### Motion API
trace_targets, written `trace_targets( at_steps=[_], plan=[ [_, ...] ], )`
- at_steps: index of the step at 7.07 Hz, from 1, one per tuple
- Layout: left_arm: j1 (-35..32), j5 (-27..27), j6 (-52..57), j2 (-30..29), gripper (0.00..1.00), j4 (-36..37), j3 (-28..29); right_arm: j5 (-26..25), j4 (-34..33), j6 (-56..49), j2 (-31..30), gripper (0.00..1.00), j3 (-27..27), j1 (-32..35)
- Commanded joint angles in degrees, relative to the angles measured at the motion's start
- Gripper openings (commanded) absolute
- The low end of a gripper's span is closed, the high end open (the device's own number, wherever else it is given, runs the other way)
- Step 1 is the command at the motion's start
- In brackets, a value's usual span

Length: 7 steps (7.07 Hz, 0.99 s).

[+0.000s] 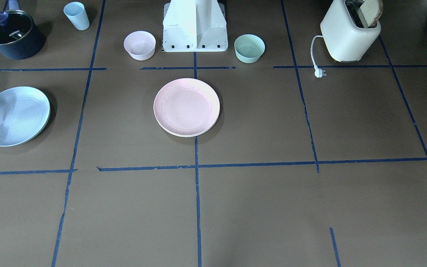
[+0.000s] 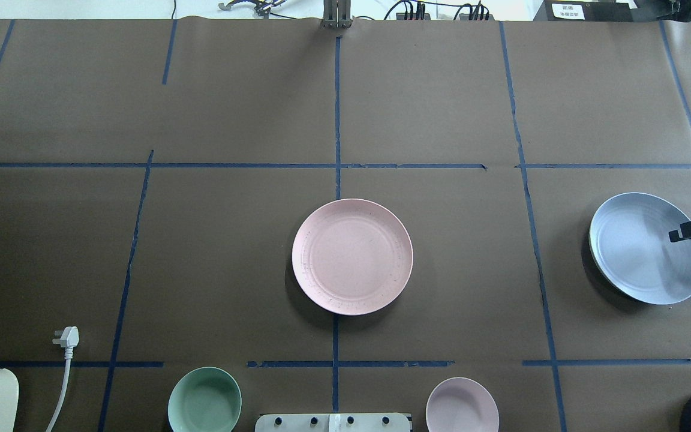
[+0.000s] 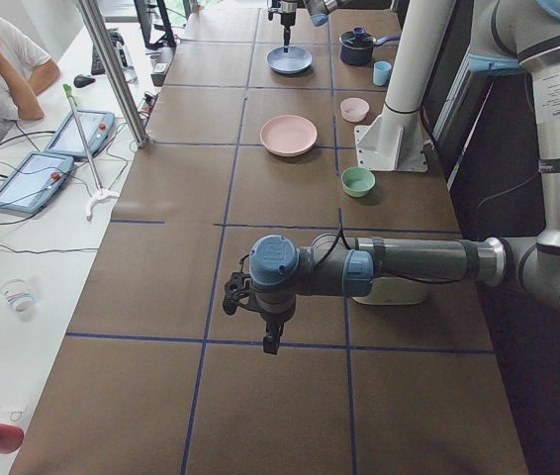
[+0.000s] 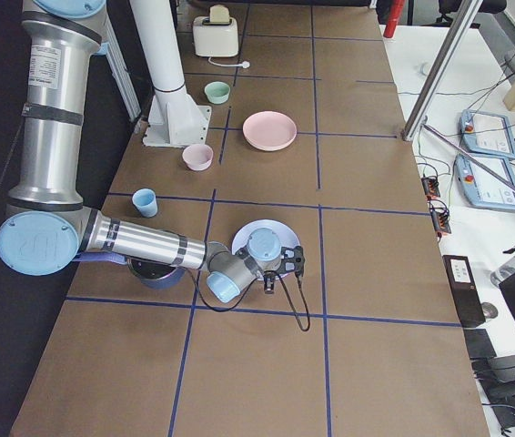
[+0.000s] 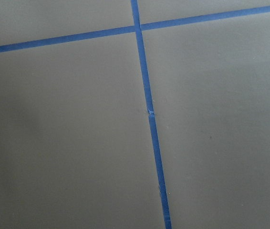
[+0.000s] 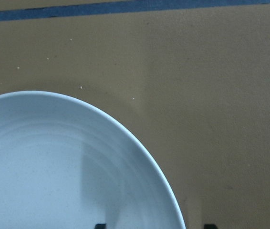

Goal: Stack three plates with pink and blue
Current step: 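Move the right gripper to the rim of the light blue plate and grasp, then lift the light blue plate with the right gripper onto the pink plate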

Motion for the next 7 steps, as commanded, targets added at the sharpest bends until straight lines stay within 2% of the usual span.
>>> trace_targets(
  at_steps=[1,5,7],
  plan=[
    [0.0,-0.3,0.0,0.0,1.0,0.0,0.0,0.0,0.1,-0.1,-0.5,0.03,0.9,-0.2],
    [0.0,-0.3,0.0,0.2,1.0,0.0,0.0,1.2,-0.5,1.0,-1.4,0.0,6.5,-0.3],
    [0.0,-0.3,0.0,0.2,1.0,0.1,0.0,5.1,-0.7,9.7,1.1,0.0,11.4,-0.4]
  ],
)
